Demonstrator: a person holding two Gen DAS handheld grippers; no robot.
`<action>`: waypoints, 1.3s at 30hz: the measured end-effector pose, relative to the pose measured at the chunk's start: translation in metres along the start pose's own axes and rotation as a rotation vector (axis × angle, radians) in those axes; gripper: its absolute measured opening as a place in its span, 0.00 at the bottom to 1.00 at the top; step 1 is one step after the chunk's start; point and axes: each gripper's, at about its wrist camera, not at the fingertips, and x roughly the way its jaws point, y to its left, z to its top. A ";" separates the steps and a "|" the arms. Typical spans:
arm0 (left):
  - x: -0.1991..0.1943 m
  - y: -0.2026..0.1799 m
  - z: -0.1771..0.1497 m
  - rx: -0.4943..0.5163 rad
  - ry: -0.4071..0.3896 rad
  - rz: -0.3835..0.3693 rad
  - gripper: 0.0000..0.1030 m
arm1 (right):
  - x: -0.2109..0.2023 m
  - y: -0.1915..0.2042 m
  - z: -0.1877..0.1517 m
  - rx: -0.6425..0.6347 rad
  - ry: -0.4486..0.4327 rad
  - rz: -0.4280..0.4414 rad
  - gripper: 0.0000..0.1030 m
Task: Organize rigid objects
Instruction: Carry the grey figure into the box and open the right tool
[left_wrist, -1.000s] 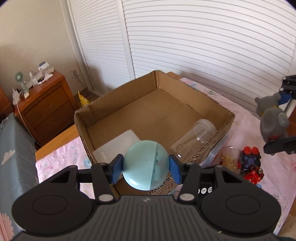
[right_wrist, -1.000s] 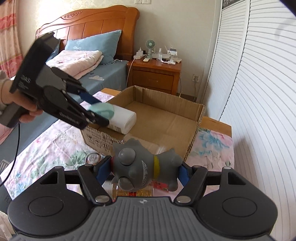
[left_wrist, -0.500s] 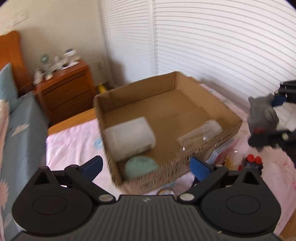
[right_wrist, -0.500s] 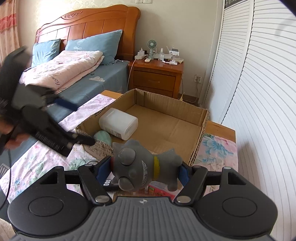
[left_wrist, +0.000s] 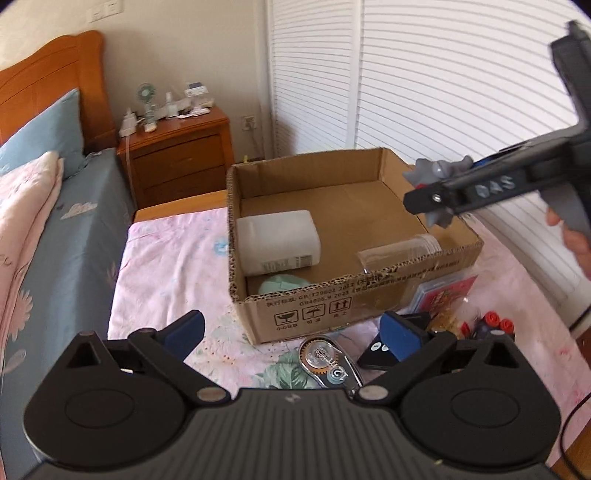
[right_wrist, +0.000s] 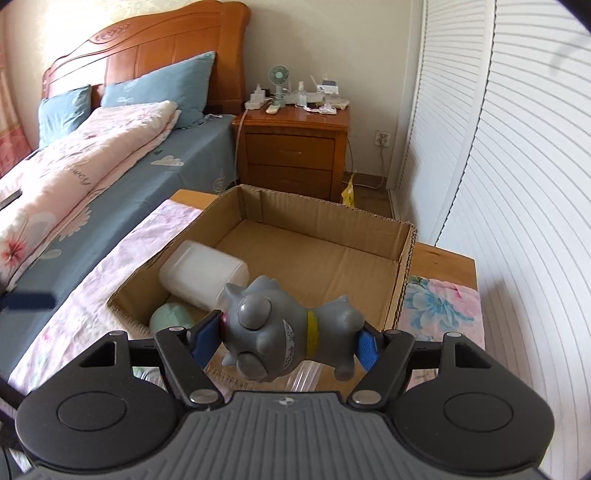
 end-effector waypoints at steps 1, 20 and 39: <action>-0.002 0.000 -0.001 -0.009 -0.002 0.003 0.98 | 0.003 -0.002 0.003 0.012 0.003 0.002 0.74; -0.023 -0.002 -0.025 -0.080 -0.021 0.022 0.98 | 0.066 -0.013 0.052 0.054 0.072 -0.091 0.74; -0.025 0.005 -0.031 -0.114 -0.016 0.027 0.98 | 0.064 -0.019 0.058 0.112 0.023 -0.145 1.00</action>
